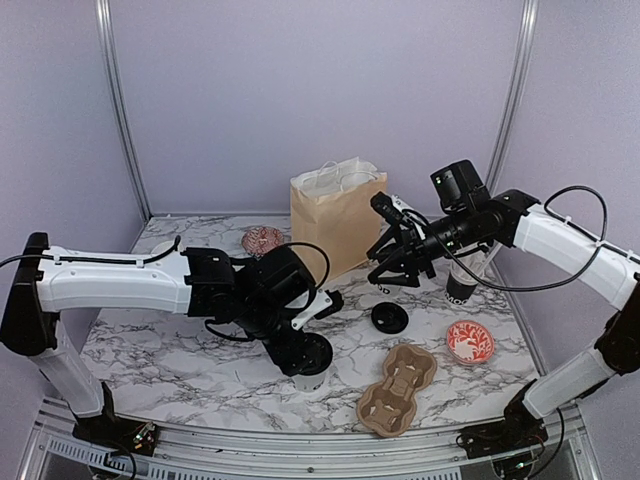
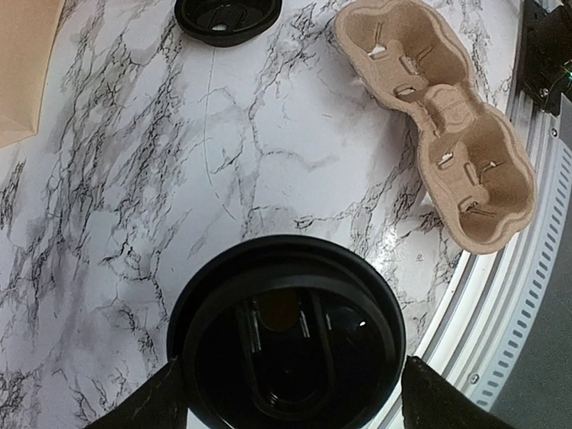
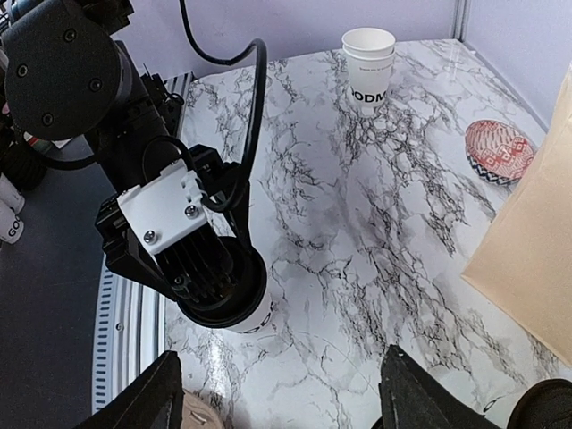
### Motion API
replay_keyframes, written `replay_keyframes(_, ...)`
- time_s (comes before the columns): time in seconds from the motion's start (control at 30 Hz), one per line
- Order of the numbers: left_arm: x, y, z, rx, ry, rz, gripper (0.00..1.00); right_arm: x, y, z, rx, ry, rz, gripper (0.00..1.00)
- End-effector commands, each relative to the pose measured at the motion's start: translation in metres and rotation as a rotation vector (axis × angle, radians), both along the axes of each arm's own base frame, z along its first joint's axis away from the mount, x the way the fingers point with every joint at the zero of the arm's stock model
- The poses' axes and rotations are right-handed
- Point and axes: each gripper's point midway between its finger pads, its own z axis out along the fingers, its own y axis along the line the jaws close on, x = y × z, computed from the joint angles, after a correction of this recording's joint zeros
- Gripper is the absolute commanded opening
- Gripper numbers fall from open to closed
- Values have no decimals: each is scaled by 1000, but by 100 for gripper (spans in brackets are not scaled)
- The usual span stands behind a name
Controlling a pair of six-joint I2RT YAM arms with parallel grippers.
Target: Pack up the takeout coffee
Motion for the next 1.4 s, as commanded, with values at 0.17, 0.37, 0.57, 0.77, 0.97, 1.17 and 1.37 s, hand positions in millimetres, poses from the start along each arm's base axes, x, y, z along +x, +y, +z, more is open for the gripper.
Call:
replay_keyframes(0.17, 1, -2, -4, 31, 4, 4, 72, 2, -5, 2, 3, -37, -13, 73)
replay_keyframes(0.37, 11, 10, 16, 14, -60, 65, 68, 5, -3, 1, 2, -36, -14, 73)
replay_keyframes(0.57, 25, 38, 33, -2, -108, 159, 67, 8, -2, 1, 1, -33, -15, 73)
replay_keyframes(0.77, 75, 107, 32, 19, -129, 430, 66, 8, 0, 1, 2, -28, -9, 73)
replay_keyframes(0.97, 119, 187, 37, 11, -153, 695, 66, 8, -1, 2, 2, -31, -10, 73)
replay_keyframes(1.17, 125, 221, 12, 40, -70, 784, 66, 46, 0, 12, -59, -116, -124, 70)
replay_keyframes(1.37, 123, 232, -9, 66, -29, 809, 69, 122, 5, 31, -151, -295, -303, 63)
